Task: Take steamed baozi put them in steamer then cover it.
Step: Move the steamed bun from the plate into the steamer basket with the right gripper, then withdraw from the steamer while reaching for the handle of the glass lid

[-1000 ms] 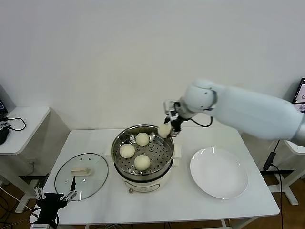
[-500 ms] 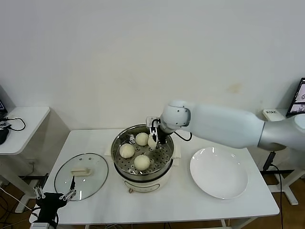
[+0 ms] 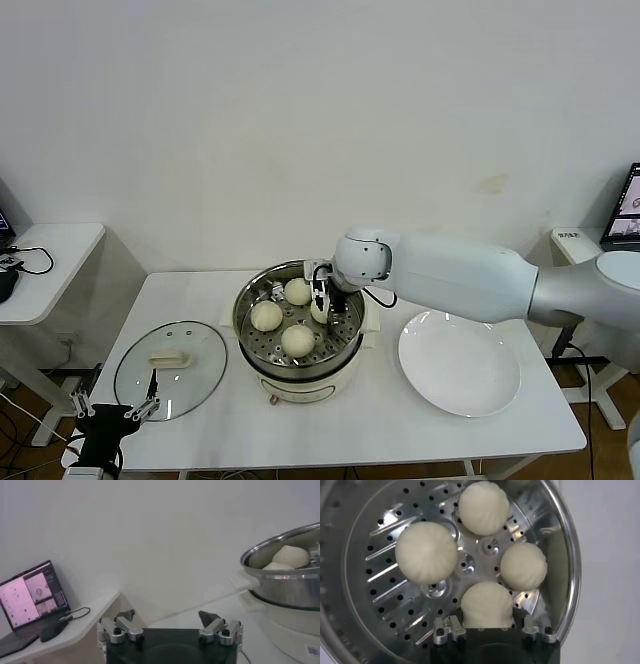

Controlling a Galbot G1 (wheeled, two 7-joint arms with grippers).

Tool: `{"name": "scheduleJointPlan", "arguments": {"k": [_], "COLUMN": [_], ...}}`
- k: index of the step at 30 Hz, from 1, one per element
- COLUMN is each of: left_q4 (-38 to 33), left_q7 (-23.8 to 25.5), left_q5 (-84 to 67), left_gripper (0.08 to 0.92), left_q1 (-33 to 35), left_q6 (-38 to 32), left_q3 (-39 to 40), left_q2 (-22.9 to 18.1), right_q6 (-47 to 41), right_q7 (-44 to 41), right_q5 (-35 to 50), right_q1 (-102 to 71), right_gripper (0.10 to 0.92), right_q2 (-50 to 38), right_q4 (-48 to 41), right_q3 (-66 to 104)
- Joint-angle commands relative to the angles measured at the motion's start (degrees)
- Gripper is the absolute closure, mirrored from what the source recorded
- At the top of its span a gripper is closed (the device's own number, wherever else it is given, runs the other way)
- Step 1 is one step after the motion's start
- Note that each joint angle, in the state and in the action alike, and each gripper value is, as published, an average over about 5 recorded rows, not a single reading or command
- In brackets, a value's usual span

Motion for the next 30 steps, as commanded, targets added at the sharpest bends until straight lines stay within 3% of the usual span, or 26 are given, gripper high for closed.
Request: {"name": "scheduleJointPlan", "arguments": {"k": [1, 9, 16, 20, 24, 30], "left_q4": [-0.08, -0.16, 0.07, 0.39, 1.05, 2.79], "left_q7": [0.00, -0.02, -0.16, -0.29, -0.37, -0.27], "left_q5": [0.01, -0.17, -0.26, -0.16, 0.21, 1.73], "left_gripper": [0.177, 0.177, 0.177, 0.177, 0.177, 0.177], "left_q1": [0.01, -0.20, -0.65, -0.81, -1.23, -2.42], "left_q6": [0.02, 0.02, -0.19, -0.97, -1.72, -3.57], "left_q3": [-0.07, -0.04, 0.05, 0.21, 0.42, 0.34], "left_q2": [0.04, 0.29, 0.45, 0.33, 0.08, -0.21], "right_q6": [-0.37, -0.25, 4.75, 11.56, 18.22, 28.21], "right_q7": [-0.35, 0.88, 24.26, 35.27, 40.50, 40.97], "right_q5": [0.38, 2.81, 12.86, 12.44, 9.47, 1.46], "right_q1": [1.74, 6.14, -2.76, -15.78, -36.99, -73.24], "right_gripper": [0.226, 0.203, 0.203, 0.202, 0.203, 0.203], "right_q2": [-1.85, -11.70, -23.57, -30.86, -35.92, -31.79], "right_q4": [2.54, 11.52, 22.13, 26.61, 30.49, 33.23], "right_q3": [1.62, 6.45, 13.01, 22.48, 41.10, 78.02]}}
